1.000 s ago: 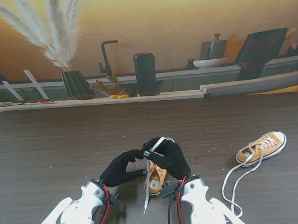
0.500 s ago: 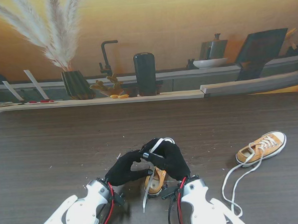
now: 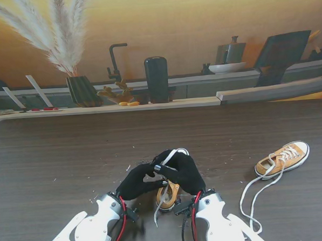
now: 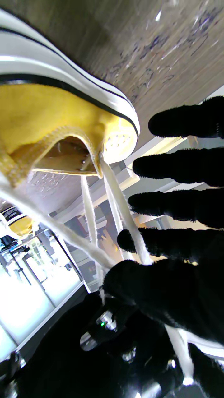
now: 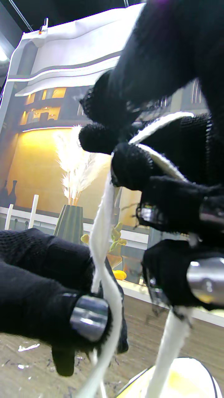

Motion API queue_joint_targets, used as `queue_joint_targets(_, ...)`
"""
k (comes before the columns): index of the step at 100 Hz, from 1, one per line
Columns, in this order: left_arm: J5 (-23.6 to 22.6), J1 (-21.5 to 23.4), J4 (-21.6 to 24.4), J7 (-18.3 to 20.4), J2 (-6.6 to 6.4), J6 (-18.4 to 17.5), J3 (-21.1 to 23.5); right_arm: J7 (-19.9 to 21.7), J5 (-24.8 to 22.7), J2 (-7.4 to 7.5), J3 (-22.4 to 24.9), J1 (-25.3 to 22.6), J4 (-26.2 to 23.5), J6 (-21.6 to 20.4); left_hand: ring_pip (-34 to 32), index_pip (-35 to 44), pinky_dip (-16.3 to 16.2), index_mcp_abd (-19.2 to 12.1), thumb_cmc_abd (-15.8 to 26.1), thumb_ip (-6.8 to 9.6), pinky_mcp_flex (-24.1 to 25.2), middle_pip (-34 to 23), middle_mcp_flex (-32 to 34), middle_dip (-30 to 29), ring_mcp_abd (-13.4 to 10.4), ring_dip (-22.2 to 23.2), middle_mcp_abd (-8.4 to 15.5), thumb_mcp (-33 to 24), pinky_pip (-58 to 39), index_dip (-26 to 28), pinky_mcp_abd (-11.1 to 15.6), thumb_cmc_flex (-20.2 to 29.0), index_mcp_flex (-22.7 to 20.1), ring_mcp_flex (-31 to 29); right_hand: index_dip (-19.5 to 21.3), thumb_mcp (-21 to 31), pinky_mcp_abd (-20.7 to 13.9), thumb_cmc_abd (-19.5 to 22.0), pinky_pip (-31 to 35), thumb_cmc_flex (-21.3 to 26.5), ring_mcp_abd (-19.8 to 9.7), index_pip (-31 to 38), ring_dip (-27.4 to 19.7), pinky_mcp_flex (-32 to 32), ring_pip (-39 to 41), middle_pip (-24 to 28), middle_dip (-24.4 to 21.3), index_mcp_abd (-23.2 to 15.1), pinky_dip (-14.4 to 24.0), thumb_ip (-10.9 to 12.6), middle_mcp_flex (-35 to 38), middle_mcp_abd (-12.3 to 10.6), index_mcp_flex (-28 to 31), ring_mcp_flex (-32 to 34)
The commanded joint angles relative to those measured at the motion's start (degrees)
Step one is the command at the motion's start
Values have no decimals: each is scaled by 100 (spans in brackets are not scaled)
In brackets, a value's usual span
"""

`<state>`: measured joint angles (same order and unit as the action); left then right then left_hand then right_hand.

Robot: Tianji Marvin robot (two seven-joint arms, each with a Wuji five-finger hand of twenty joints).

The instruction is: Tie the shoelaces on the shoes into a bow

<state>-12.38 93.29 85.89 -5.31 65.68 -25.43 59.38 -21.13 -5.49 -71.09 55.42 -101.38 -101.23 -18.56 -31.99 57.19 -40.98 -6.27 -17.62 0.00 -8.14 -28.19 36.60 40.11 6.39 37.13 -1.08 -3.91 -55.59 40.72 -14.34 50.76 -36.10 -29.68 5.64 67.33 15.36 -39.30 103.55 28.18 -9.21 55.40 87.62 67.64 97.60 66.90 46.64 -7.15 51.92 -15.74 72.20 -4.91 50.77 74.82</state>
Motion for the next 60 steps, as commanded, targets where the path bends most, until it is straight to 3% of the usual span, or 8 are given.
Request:
queue_joint_targets(1, 17, 80, 108, 7, 62, 67, -18, 68, 14, 14, 7, -29, -22, -10, -171, 319, -61, -876, 127, 140, -38, -118, 126, 157, 5, 227, -11, 38, -187, 188, 66, -224, -194, -152, -134, -63, -153, 18, 1643, 134, -1008, 44, 234, 120, 174, 166, 77, -231, 7, -170, 453, 565, -20, 45)
queue_joint_targets(9, 49, 139, 184, -49, 82, 222, -13, 73, 26, 14, 8, -33, -25, -15, -216, 503, -27, -738, 184, 260, -48, -164, 219, 189, 77, 224, -70, -133, -257, 324, 20, -355, -351, -181, -133, -63, -153, 13, 1643, 140, -1003, 46, 234, 120, 175, 163, 77, -222, 8, -169, 453, 578, -18, 43)
queue_joint_targets(34, 354, 403, 488, -461, 234, 962, -1, 73, 45, 15, 18, -59, -22, -29, -175, 761, 36, 61, 653, 340, -10, -275, 548, 215, 369, 154, -302, -448, -337, 582, -187, -553, -1248, -166, -136, -60, -138, 13, 1643, 130, -997, 47, 234, 118, 176, 156, 79, -222, 10, -171, 459, 584, -7, 43)
queue_joint_targets(53, 778, 627, 768, -702, 345, 1495, 74, 106, 54, 25, 31, -72, -27, -9, -164, 792, 60, 393, 792, 338, 9, -337, 645, 203, 474, 122, -431, -496, -401, 771, -209, -481, -1481, -124, -140, -61, -133, 20, 1643, 133, -987, 43, 234, 118, 177, 151, 80, -220, 10, -170, 457, 587, -8, 41)
queue_joint_targets(60, 1072, 686, 872, -697, 374, 1614, 98, 113, 52, 27, 29, -72, -27, -8, -133, 506, 108, 467, 868, 235, 65, -316, 606, 143, 506, 81, -556, -464, -405, 674, -228, -328, -1528, -50, -139, -63, -132, 24, 1643, 129, -986, 44, 234, 118, 177, 152, 81, -216, 10, -171, 461, 587, -6, 41)
